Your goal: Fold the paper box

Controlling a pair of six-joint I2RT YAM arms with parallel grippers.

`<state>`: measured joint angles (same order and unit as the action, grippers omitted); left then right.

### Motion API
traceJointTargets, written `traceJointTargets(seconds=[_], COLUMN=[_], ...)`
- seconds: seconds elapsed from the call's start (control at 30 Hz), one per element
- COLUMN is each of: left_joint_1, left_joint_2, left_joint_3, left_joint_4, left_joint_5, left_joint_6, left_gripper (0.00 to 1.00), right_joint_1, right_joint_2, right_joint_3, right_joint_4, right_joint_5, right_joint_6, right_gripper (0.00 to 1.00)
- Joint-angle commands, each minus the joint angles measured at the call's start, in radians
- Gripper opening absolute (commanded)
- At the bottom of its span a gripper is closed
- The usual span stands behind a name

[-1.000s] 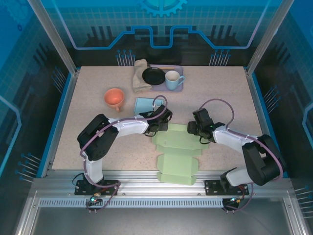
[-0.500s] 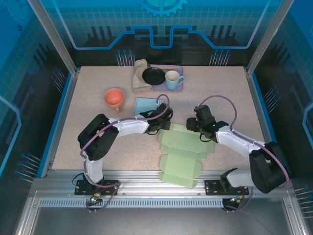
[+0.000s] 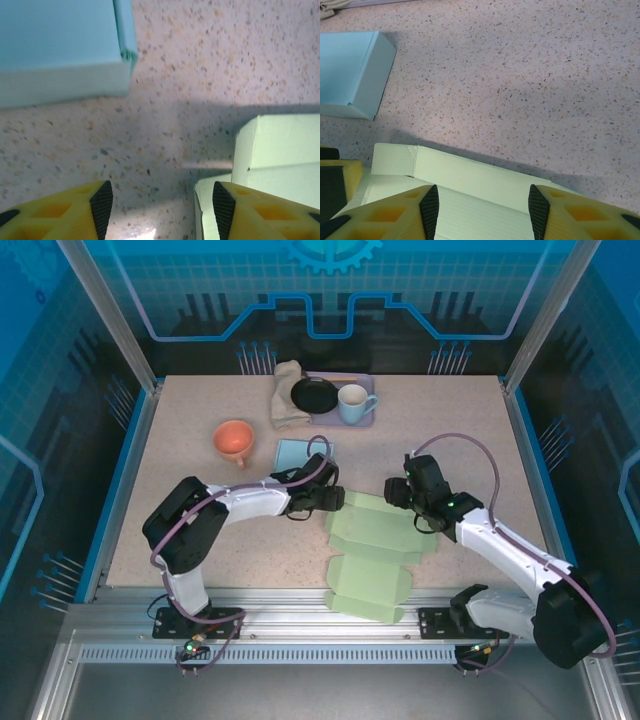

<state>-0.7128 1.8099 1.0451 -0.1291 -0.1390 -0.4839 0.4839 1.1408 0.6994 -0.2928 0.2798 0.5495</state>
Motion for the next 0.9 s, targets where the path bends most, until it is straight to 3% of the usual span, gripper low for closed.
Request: traceJointTargets(seconds=[0.0,0.03,0.13,0.23,0.33,0.67,0.8,0.87], left_joint_1=[-0.002,-0.003,-0.002,0.0,0.001,0.002,0.001,0.003], left_joint_2=[-0.01,-0.004,0.0,-0.018,-0.057,-0.217,-0.235,-0.243], left_joint_3=[-0.028,-0.023,0.017,0.078,0.108,-0.082,-0.124,-0.146], left_joint_4=[0.039,0.043,0.015,-0.031,-0.032,0.266,0.313,0.337], left_joint_5=[0.118,0.132,0.094,-0.021,-0.114,-0.197,-0.242,-0.265], left_joint_6=[-0.027,-0.026,-0.002,0.066,0.157,0.396,0.429,0.44], left_gripper=[0.53,0.43,0.0,0.0,0.0,0.0,0.0,0.0], right_joint_1=[0.012,0.012,0.014,0.017,0.022,0.001,-0.014,-0.046], right_joint_2=[-0.009,-0.007,-0.003,0.028,0.089,0.354,0.435,0.445], right_joint_3=[0.022,0.032,0.084,0.169,0.291,0.614,0.696,0.721], right_joint_4=[-0.049,-0.056,-0.075,-0.094,-0.121,-0.398,-0.514,-0.548], right_joint_5=[0.007,0.006,-0.007,-0.034,-0.102,-0.272,-0.321,-0.408], right_joint_6=[0.004,0.004,-0.013,-0.101,-0.322,-0.99,-1.119,-1.154], right_gripper=[0.53,0.53,0.53,0.54,0.54,0.52,0.49,0.49])
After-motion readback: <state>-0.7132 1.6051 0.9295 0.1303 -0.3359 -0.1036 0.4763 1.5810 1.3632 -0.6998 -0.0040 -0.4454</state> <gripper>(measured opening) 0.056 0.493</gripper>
